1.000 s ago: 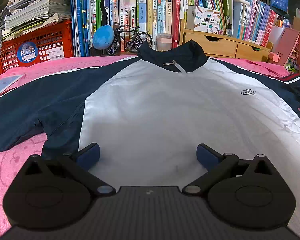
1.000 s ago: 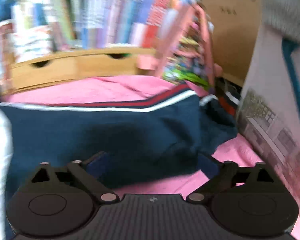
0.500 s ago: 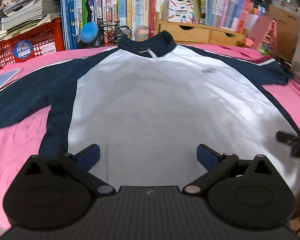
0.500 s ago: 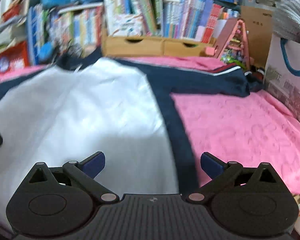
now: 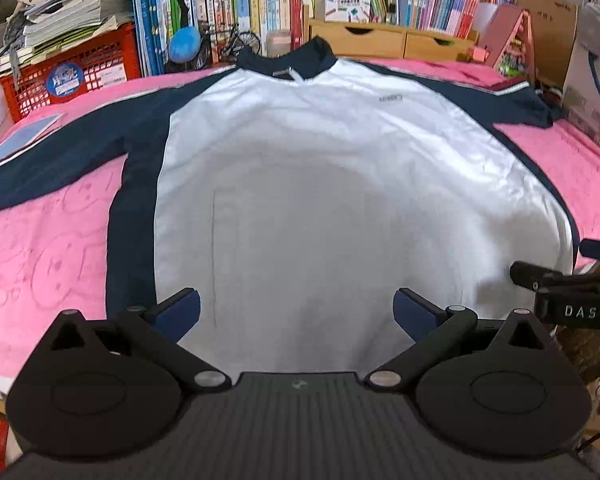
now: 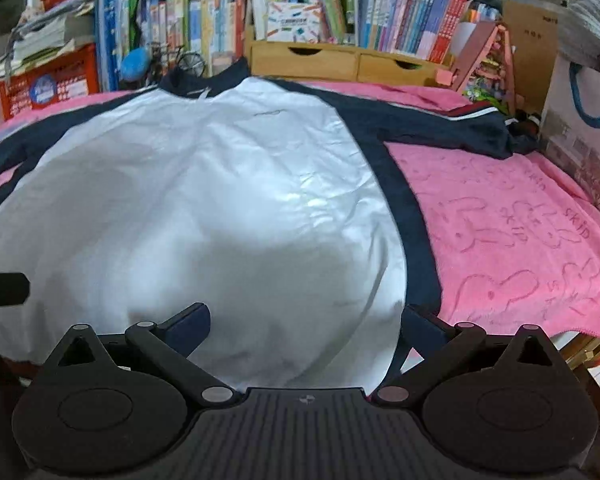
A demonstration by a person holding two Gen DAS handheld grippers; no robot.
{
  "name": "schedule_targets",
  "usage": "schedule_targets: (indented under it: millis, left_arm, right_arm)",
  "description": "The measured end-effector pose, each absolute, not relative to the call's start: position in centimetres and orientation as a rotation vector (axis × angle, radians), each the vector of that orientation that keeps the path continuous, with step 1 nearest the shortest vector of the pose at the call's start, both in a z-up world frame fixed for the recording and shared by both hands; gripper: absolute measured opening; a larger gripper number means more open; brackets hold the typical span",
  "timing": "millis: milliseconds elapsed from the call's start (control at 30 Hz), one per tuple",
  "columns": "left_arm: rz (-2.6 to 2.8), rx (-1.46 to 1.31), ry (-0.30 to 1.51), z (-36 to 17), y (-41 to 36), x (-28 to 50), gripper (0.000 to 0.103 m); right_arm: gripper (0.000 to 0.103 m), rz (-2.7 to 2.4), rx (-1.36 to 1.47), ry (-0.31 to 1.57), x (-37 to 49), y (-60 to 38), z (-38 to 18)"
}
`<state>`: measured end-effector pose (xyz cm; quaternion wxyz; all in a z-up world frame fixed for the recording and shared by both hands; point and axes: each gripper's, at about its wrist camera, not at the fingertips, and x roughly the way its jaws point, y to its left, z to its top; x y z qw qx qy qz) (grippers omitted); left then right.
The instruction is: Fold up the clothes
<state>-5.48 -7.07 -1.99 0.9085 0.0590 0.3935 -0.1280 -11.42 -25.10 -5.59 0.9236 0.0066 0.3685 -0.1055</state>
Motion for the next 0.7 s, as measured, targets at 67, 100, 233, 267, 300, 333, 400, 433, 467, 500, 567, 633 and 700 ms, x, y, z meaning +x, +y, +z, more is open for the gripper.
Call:
schedule_targets:
  millis: [67, 100, 233, 267, 300, 333, 400, 433, 467, 500, 567, 633, 700]
  left_arm:
    - [-0.259, 0.129, 0.825, -2.4, -7.1, -6.0, 0.103]
    - [-0.258, 0.132, 0.830, -2.5, -7.2, -6.3, 0.103]
    - [-0.264, 0.142, 0.838, -2.7, -7.5, -7.1, 0.103]
    - [-0.265, 0.145, 0.839, -2.8, -7.6, -7.3, 0.103]
    - [-0.267, 0.147, 0.839, -2.8, -7.6, -7.4, 0.103]
    - [-0.269, 0.149, 0.840, -2.8, -7.7, -7.6, 0.103]
    - [-0.273, 0.155, 0.841, -2.9, -7.9, -7.9, 0.103]
    - [-0.276, 0.158, 0.841, -3.0, -8.0, -8.0, 0.103]
    - [-0.278, 0.160, 0.842, -3.0, -8.0, -8.1, 0.103]
    - [-0.280, 0.163, 0.842, -3.0, -8.1, -8.2, 0.103]
    - [-0.281, 0.167, 0.841, -3.0, -8.3, -8.3, 0.103]
    - [-0.281, 0.167, 0.839, -3.0, -8.3, -8.4, 0.103]
    - [-0.281, 0.167, 0.838, -3.0, -8.3, -8.5, 0.103]
  right_arm:
    - [0.103, -0.207, -0.003, 0.773, -11.8, -24.6, -5.8]
    - [0.103, -0.203, -0.011, 0.782, -12.0, -24.4, -5.9]
    - [0.103, -0.182, -0.056, 0.814, -13.0, -23.5, -6.5]
    - [0.103, -0.176, -0.065, 0.822, -13.2, -23.4, -6.7]
    - [0.103, -0.170, -0.074, 0.829, -13.5, -23.2, -6.8]
    - [0.103, -0.166, -0.083, 0.836, -13.8, -23.1, -7.0]
    - [0.103, -0.164, -0.095, 0.844, -14.3, -23.1, -7.3]
    - [0.103, -0.164, -0.100, 0.847, -14.5, -23.2, -7.4]
    - [0.103, -0.168, -0.099, 0.846, -14.7, -23.3, -7.4]
    - [0.103, -0.173, -0.093, 0.843, -14.8, -23.5, -7.3]
    - [0.103, -0.181, -0.084, 0.835, -14.9, -23.8, -7.2]
    - [0.103, -0.185, -0.086, 0.827, -15.1, -24.0, -7.1]
    - [0.103, -0.188, -0.085, 0.823, -15.2, -24.1, -7.0]
